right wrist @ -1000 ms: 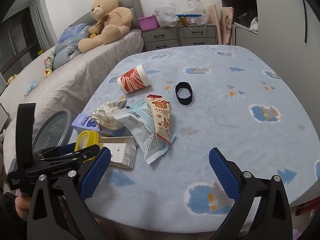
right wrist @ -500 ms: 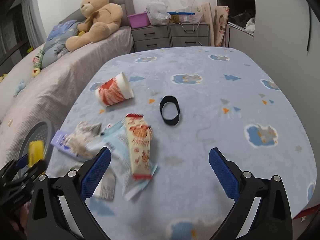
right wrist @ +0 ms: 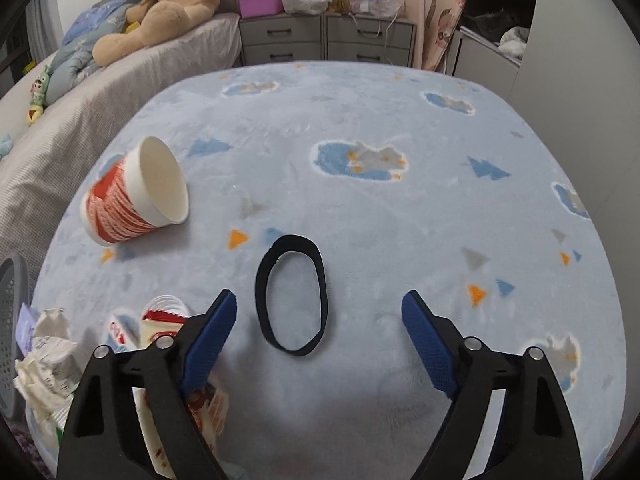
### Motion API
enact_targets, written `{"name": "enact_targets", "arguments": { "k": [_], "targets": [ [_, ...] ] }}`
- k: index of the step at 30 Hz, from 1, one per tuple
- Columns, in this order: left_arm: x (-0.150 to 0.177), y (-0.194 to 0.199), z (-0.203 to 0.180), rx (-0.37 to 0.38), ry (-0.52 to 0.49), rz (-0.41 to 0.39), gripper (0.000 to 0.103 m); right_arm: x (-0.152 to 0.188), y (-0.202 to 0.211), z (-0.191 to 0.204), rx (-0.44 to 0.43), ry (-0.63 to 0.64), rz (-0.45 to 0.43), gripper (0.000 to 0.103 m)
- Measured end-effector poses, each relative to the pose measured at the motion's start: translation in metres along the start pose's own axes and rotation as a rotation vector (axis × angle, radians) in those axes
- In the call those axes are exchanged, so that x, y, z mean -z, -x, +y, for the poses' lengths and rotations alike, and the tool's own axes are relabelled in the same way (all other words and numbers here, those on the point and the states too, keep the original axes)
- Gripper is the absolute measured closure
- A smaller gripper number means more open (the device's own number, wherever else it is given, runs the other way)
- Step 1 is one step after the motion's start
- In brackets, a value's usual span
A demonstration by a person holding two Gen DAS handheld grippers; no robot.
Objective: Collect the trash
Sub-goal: 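Grasp the yellow plastic lid with the left tool while the right tool reaches the black rubber band, then carry the yellow lid and black band over the grey wastebasket and release both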
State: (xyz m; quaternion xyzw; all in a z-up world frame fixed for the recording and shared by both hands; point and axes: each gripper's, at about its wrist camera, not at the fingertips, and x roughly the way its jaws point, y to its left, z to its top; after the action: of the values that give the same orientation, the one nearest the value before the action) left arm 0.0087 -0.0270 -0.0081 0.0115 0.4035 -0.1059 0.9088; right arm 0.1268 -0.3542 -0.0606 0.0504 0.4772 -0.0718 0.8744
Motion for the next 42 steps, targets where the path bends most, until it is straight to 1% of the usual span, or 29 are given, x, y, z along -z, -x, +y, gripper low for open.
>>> {"name": "enact_targets", "arguments": {
  "k": [2,4,5,7,9,10,11,12,13,15,20,23,26,32,37,38,42],
  "targets": [
    [0.000,-0.001,0.003,-0.006,0.004,0.004,0.033,0.000,-0.008,0.002,-0.004,0.008,0.018,0.023],
    [0.000,-0.003,0.007,-0.012,0.010,0.009,0.033,0.001,-0.014,0.005,-0.005,0.024,0.036,0.027],
    [0.000,-0.004,0.007,-0.014,0.012,0.012,0.033,0.002,-0.016,0.008,-0.004,0.032,0.044,0.034],
    [-0.001,-0.006,0.009,-0.015,0.018,0.017,0.033,0.004,-0.016,0.010,0.000,0.040,0.037,0.040],
    [-0.001,-0.006,0.009,-0.019,0.020,0.017,0.033,0.003,-0.013,0.011,-0.017,0.041,0.035,0.060],
    [-0.002,-0.007,0.010,-0.021,0.020,0.016,0.033,0.004,-0.011,0.010,-0.019,0.038,0.028,0.069],
    [-0.002,-0.007,0.010,-0.024,0.020,0.015,0.033,0.003,-0.011,0.011,-0.023,0.038,0.029,0.084],
    [-0.001,-0.007,0.011,-0.028,0.021,0.015,0.033,0.004,-0.010,0.010,-0.025,0.037,0.029,0.089],
    [-0.001,-0.008,0.012,-0.033,0.021,0.014,0.033,0.003,-0.009,0.010,-0.026,0.035,0.028,0.089],
    [-0.002,-0.008,0.013,-0.040,0.025,0.014,0.033,0.005,-0.006,0.009,-0.024,0.031,0.019,0.093],
    [-0.001,-0.004,0.018,-0.064,0.036,0.001,0.033,0.006,0.015,0.006,-0.050,0.005,-0.024,0.093],
    [-0.001,0.001,0.023,-0.082,0.042,-0.012,0.033,0.009,0.036,0.010,-0.094,-0.008,-0.058,0.093],
    [0.000,0.006,0.031,-0.103,0.054,-0.023,0.033,0.015,0.060,0.024,-0.135,0.004,-0.101,0.093],
    [0.003,0.019,0.057,-0.151,0.099,-0.043,0.033,0.035,0.096,0.075,-0.219,0.099,-0.152,0.093],
    [0.008,0.031,0.085,-0.207,0.153,-0.058,0.033,0.056,0.105,0.130,-0.333,0.177,-0.126,0.093],
    [0.009,0.034,0.093,-0.227,0.166,-0.063,0.033,0.060,0.106,0.143,-0.359,0.196,-0.116,0.093],
    [0.004,0.039,0.116,-0.284,0.193,-0.078,0.033,0.069,0.112,0.194,-0.441,0.273,-0.099,0.093]
  ]
}}
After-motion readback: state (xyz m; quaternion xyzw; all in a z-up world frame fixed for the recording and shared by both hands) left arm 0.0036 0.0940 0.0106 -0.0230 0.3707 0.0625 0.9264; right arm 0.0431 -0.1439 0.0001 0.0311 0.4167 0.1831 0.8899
